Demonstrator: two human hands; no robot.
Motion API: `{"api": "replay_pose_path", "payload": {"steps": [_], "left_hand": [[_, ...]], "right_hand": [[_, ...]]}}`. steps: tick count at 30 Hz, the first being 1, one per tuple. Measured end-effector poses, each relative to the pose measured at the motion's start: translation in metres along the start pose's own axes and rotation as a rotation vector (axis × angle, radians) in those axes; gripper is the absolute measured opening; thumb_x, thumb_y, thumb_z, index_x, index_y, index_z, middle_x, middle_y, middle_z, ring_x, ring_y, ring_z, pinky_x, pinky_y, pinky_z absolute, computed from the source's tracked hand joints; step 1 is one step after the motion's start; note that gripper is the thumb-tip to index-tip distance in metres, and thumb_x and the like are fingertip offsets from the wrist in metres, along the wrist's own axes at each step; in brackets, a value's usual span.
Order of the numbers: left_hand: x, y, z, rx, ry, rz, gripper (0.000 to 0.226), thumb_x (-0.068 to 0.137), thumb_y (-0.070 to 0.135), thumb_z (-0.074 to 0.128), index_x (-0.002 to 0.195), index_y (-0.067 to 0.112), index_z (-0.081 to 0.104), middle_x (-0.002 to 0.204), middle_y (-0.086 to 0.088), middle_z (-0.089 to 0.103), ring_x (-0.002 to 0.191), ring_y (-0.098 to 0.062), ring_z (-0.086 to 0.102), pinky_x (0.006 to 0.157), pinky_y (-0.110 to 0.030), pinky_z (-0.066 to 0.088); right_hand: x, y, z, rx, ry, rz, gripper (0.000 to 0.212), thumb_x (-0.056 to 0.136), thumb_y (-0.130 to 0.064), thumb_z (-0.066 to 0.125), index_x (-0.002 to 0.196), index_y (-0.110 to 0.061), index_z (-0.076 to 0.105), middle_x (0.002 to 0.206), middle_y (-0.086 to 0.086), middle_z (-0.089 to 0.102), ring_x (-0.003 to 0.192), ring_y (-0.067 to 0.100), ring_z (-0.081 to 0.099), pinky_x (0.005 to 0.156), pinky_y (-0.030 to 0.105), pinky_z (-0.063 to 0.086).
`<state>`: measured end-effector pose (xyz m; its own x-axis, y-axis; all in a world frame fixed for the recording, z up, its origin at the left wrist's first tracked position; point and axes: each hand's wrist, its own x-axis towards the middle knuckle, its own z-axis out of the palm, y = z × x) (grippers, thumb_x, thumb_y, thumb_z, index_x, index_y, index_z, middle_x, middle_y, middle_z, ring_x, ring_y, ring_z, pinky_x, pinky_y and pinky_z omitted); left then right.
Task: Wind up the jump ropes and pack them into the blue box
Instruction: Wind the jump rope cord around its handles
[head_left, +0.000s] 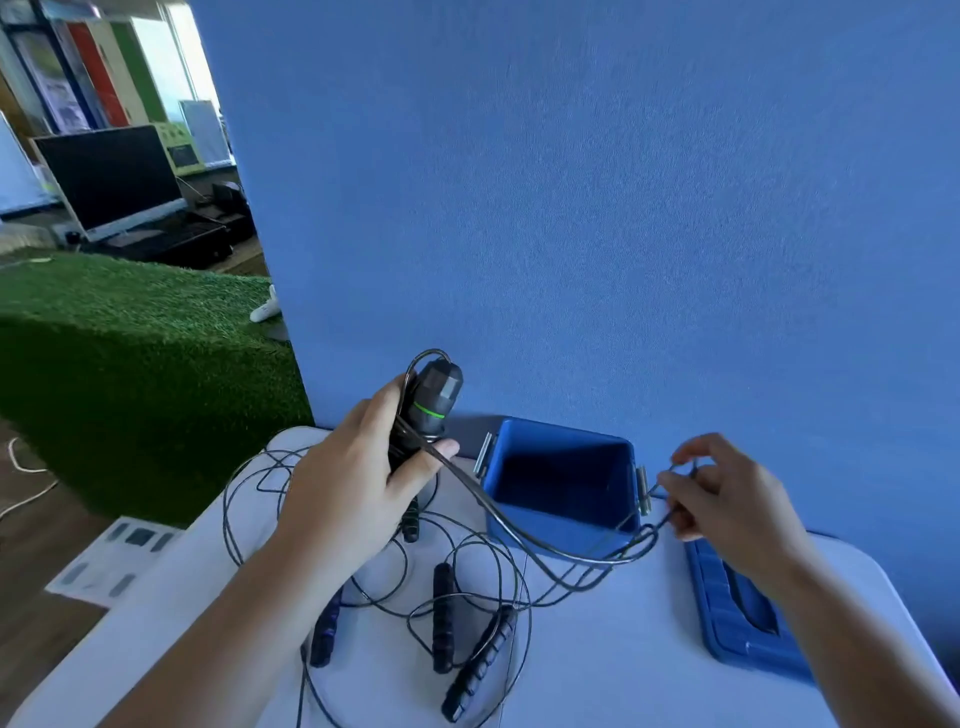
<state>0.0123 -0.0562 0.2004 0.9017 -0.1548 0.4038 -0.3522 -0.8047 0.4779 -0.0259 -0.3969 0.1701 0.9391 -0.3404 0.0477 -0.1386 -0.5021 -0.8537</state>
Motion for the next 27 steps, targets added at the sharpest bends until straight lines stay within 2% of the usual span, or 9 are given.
{"api": "replay_pose_path", "payload": {"steps": [4, 8, 11, 13, 16, 18, 22, 24, 27], "left_hand": [[0.003, 0.000, 0.000, -0.007, 0.001, -0.015, 0.061, 0.086, 0.073, 0.048, 0.136, 0.038, 0.045, 0.098, 0.009, 0.061, 0.084, -0.021, 0.063, 0.067, -0.042, 0.055], [0.006, -0.002, 0.001, 0.003, 0.010, -0.041, 0.057, 0.089, 0.070, 0.049, 0.136, 0.039, 0.044, 0.097, 0.009, 0.060, 0.081, -0.021, 0.062, 0.066, -0.042, 0.055], [0.007, -0.003, 0.002, 0.020, 0.021, -0.050, 0.059, 0.089, 0.071, 0.048, 0.137, 0.036, 0.044, 0.095, 0.007, 0.059, 0.079, -0.022, 0.061, 0.064, -0.041, 0.054], [0.007, -0.002, 0.003, 0.030, 0.027, -0.050, 0.061, 0.089, 0.070, 0.047, 0.138, 0.035, 0.043, 0.096, 0.006, 0.058, 0.078, -0.022, 0.060, 0.062, -0.040, 0.053], [0.007, -0.003, 0.006, 0.074, 0.020, -0.046, 0.062, 0.089, 0.071, 0.047, 0.138, 0.034, 0.043, 0.099, 0.006, 0.059, 0.079, -0.021, 0.061, 0.060, -0.038, 0.053], [0.007, -0.005, 0.010, 0.108, 0.008, -0.045, 0.065, 0.088, 0.072, 0.045, 0.138, 0.031, 0.043, 0.100, 0.006, 0.059, 0.080, -0.023, 0.062, 0.059, -0.036, 0.051], [0.000, -0.007, 0.024, 0.119, -0.055, -0.040, 0.079, 0.082, 0.080, 0.032, 0.143, 0.031, 0.040, 0.107, 0.003, 0.061, 0.089, -0.028, 0.065, 0.063, -0.039, 0.052], [-0.001, -0.004, 0.031, 0.072, -0.088, -0.066, 0.083, 0.078, 0.082, 0.031, 0.145, 0.033, 0.039, 0.115, 0.003, 0.065, 0.098, -0.028, 0.066, 0.068, -0.038, 0.051], [-0.006, 0.008, 0.035, -0.083, -0.104, -0.051, 0.071, 0.082, 0.079, 0.044, 0.141, 0.041, 0.044, 0.115, 0.010, 0.069, 0.104, -0.020, 0.066, 0.077, -0.037, 0.053]], "right_hand": [[-0.006, -0.004, 0.002, -0.187, -0.201, -0.039, 0.018, 0.086, -0.010, 0.068, 0.085, -0.028, 0.071, 0.077, -0.003, 0.074, 0.069, 0.017, 0.072, 0.075, 0.039, 0.062], [-0.013, -0.013, -0.004, -0.514, -0.315, -0.210, 0.025, 0.079, -0.017, 0.069, 0.087, -0.038, 0.058, 0.081, -0.013, 0.065, 0.069, 0.003, 0.059, 0.064, 0.017, 0.047], [-0.016, -0.020, -0.003, -0.704, -0.234, -0.274, 0.030, 0.078, -0.049, 0.075, 0.078, -0.031, 0.050, 0.080, -0.014, 0.057, 0.068, 0.004, 0.052, 0.057, 0.022, 0.040], [-0.015, -0.021, -0.001, -0.765, -0.182, -0.321, 0.037, 0.084, -0.065, 0.062, 0.077, -0.029, 0.054, 0.089, -0.016, 0.053, 0.082, 0.005, 0.052, 0.060, 0.023, 0.038], [-0.018, -0.025, -0.003, -0.781, -0.154, -0.330, 0.046, 0.093, -0.067, 0.040, 0.083, -0.031, 0.066, 0.104, -0.021, 0.047, 0.100, 0.004, 0.044, 0.070, 0.029, 0.046], [-0.023, -0.034, -0.006, -0.763, -0.167, -0.292, 0.057, 0.091, -0.071, 0.029, 0.082, -0.032, 0.069, 0.096, -0.016, 0.048, 0.094, 0.005, 0.047, 0.071, 0.029, 0.046], [-0.036, -0.058, -0.009, -0.475, -0.370, -0.157, 0.042, 0.099, -0.061, 0.035, 0.073, -0.054, 0.067, 0.066, -0.015, 0.059, 0.061, 0.002, 0.053, 0.060, 0.019, 0.039], [-0.038, -0.060, -0.005, -0.355, -0.415, -0.191, 0.040, 0.104, -0.051, 0.037, 0.084, -0.042, 0.071, 0.058, -0.010, 0.058, 0.057, 0.005, 0.053, 0.062, 0.023, 0.047], [-0.037, -0.058, 0.006, -0.218, -0.330, -0.284, 0.032, 0.108, -0.036, 0.040, 0.093, -0.034, 0.069, 0.056, -0.007, 0.051, 0.052, 0.011, 0.045, 0.054, 0.021, 0.040]]}}
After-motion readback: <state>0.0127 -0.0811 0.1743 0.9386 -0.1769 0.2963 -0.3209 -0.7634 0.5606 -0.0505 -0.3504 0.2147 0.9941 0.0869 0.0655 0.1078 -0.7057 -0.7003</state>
